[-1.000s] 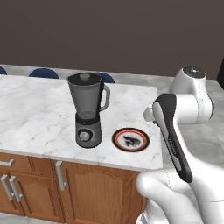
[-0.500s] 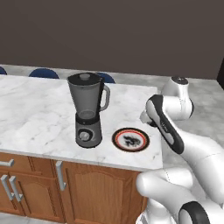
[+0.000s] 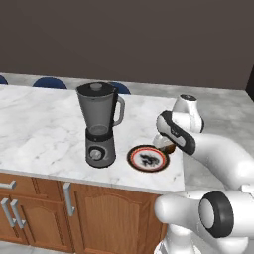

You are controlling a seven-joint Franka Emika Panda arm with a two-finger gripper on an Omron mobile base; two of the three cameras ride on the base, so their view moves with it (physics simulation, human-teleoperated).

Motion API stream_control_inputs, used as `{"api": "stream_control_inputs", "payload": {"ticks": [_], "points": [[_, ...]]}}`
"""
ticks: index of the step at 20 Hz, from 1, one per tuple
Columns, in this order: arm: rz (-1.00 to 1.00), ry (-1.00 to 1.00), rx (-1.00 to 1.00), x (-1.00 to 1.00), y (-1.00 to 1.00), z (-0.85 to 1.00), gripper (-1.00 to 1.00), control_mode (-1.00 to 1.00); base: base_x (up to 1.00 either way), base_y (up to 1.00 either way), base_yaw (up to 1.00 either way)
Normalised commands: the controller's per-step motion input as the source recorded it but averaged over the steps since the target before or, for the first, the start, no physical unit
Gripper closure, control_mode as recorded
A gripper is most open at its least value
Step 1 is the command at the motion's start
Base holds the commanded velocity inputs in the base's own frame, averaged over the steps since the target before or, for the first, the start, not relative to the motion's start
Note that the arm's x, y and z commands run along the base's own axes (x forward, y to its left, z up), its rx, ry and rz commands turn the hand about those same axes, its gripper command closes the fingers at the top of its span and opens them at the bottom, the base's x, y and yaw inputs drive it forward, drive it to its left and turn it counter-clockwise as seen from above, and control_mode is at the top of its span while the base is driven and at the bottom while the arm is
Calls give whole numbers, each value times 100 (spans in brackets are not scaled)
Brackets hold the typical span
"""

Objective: Pick the orange and kiwi from the fridge and place them on the plate next to the blender to make a fruit smoothie.

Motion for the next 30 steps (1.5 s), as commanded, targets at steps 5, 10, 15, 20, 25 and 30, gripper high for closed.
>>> {"api": "stream_control_inputs", "payload": {"ticks": [5, 10, 15, 20, 25, 30], "points": [[0, 19, 0, 17, 13, -62, 100, -100, 0, 0, 0], [0, 3, 0, 32, 12, -35, 100, -100, 0, 0, 0], [0, 0, 0, 48, 16, -35, 100, -100, 0, 0, 0], [0, -5, 0, 51, 0, -38, -100, -100, 0, 0, 0], [0, -2, 0, 6, 0, -3, -100, -100, 0, 0, 0], [0, 0, 0, 0, 0, 18, -100, -100, 0, 0, 0]]}}
